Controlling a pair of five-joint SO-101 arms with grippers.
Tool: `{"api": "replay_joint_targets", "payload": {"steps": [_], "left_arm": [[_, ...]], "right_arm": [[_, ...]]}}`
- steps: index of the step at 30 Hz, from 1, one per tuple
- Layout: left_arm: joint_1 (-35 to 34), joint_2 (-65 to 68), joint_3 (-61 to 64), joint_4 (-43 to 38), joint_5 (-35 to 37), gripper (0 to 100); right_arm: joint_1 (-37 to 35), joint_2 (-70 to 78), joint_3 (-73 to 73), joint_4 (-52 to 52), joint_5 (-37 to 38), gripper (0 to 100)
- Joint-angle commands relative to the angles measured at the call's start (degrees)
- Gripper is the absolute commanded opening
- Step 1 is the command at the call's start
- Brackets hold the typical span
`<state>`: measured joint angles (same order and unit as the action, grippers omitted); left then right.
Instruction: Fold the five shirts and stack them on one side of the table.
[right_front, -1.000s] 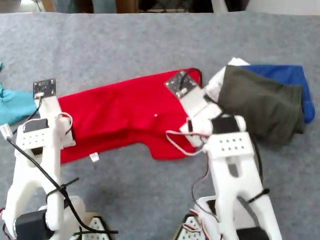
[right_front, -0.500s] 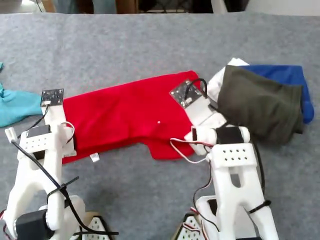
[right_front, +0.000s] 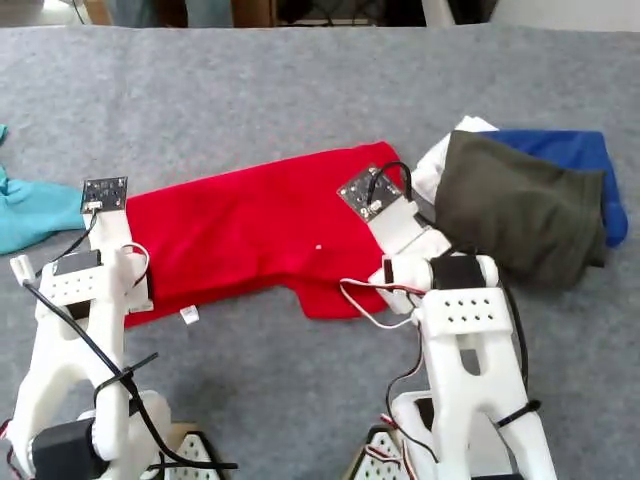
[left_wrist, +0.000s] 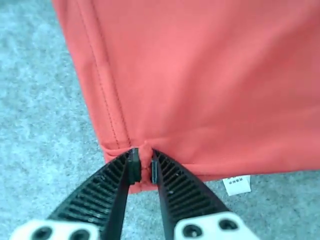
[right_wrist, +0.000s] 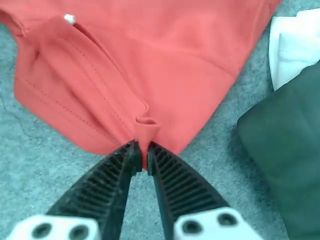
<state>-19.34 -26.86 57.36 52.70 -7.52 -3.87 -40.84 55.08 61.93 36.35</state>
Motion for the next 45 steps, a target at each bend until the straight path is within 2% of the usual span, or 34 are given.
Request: {"api": "replay_joint_targets", "payload": {"steps": [1,6,11,21,25,27,30,33,38,39,41,42,44,45], "left_arm": [[-0.22,-1.49,-0.13,0.00,0.62,3],[-0.48,-1.32,0.31,0.09,0.62,3],[-3.56,-1.49,-0.04,-0.18,0.26,3],[5.49,-1.41,2.77,-0.62,0.53,3],[3.91,-1.05,2.42,-1.32,0.62,3],[1.89,-1.41,2.42,-0.88,0.62,6],[-1.19,-1.49,2.42,-0.70,0.62,15],[-4.18,-1.49,1.19,1.05,0.62,19],[-9.63,-1.58,-9.54,13.63,-0.44,19],[-10.33,-1.58,-12.97,16.97,-1.85,19],[-10.77,-1.58,-19.82,21.80,-2.29,17],[-10.77,-1.58,-22.73,22.95,-1.23,13],[-10.59,-1.05,-27.30,21.98,2.02,2],[-10.42,-0.88,-28.18,20.40,3.96,3]], "right_arm": [[-0.18,-1.36,-0.13,0.62,0.44,1.5],[-0.18,-1.45,-0.57,2.02,0.70,1.5],[-0.18,-1.98,-1.10,2.29,0.26,1.5],[-0.18,-7.08,3.91,1.93,0.62,1.5],[-0.18,-7.16,4.62,2.29,0.70,1.9],[0.09,-7.16,4.44,3.25,0.70,5.9],[0.00,-7.25,4.18,4.75,0.88,16.9],[0.18,-7.25,4.00,4.75,4.31,20.8],[0.44,-7.16,-3.65,8.00,4.22,20.4],[0.44,-6.73,-6.29,8.00,3.60,18.1],[-1.32,-5.14,-11.03,7.47,1.23,5.6],[-3.52,-3.03,-13.05,6.86,0.44,0.5],[-7.12,3.65,-16.04,5.63,-2.29,4.6],[-8.53,7.60,-17.63,4.22,-4.22,3.1]]}}
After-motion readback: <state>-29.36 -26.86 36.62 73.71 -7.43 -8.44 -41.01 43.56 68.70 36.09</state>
